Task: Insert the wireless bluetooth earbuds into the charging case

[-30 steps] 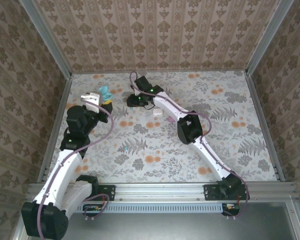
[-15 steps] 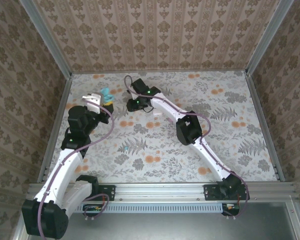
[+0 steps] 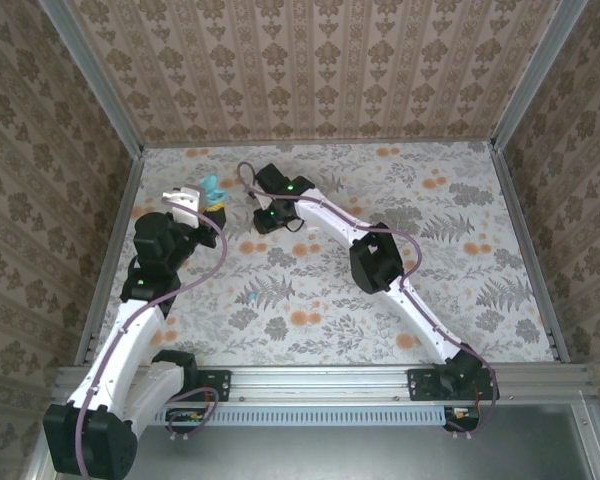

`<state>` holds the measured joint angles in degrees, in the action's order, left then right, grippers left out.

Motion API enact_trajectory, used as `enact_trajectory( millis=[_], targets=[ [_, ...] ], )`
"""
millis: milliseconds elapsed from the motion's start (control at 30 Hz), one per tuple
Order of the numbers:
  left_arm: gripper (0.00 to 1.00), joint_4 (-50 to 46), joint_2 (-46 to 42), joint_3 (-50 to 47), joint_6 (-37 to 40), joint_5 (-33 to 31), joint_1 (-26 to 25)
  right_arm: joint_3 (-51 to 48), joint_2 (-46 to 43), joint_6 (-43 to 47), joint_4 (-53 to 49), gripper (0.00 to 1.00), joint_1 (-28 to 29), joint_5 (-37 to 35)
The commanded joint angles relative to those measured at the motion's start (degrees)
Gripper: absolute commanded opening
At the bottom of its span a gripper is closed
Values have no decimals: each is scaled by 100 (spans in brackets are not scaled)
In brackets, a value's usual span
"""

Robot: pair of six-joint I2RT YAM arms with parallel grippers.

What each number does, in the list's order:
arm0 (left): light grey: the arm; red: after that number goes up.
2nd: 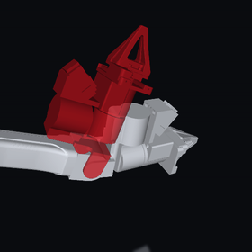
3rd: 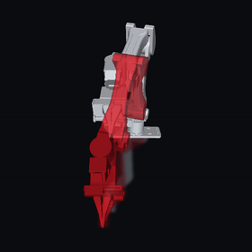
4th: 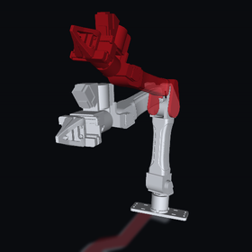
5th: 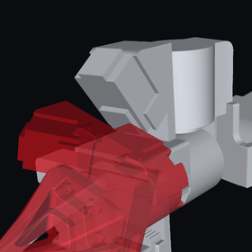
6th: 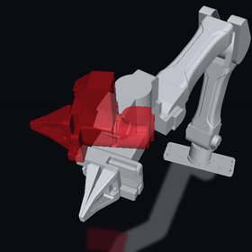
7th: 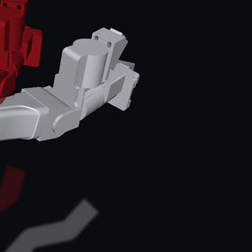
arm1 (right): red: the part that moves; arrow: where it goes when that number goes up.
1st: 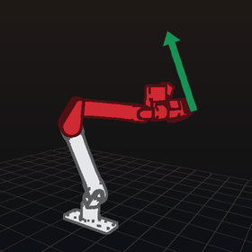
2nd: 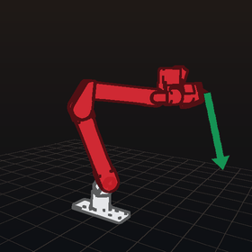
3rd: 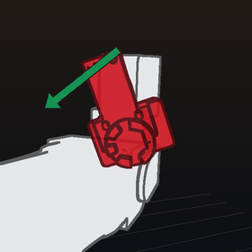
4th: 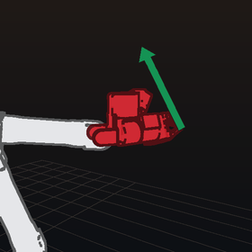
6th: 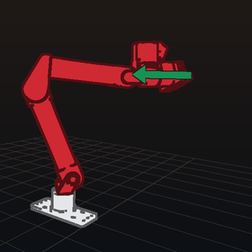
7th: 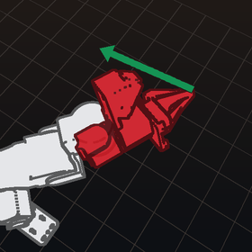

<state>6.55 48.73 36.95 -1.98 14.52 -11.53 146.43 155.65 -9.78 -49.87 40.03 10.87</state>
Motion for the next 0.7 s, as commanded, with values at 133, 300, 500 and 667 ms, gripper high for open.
enact_trajectory(
  millis=[133,300,500,667],
  targets=[
    [38,53,-134,46,-179,98,28,-2271,-1403,-172,-584,22,316,-232],
    [38,45,-232,-17,-198,119,20,-4628,-2756,-885,282,24,330,33],
    [38,180,-193,-74,-322,186,-6,-6355,-3897,-1482,914,28,328,439],
    [38,223,-130,-41,-365,247,-41,-6807,-4142,-1484,905,30,321,674]
  ],
)
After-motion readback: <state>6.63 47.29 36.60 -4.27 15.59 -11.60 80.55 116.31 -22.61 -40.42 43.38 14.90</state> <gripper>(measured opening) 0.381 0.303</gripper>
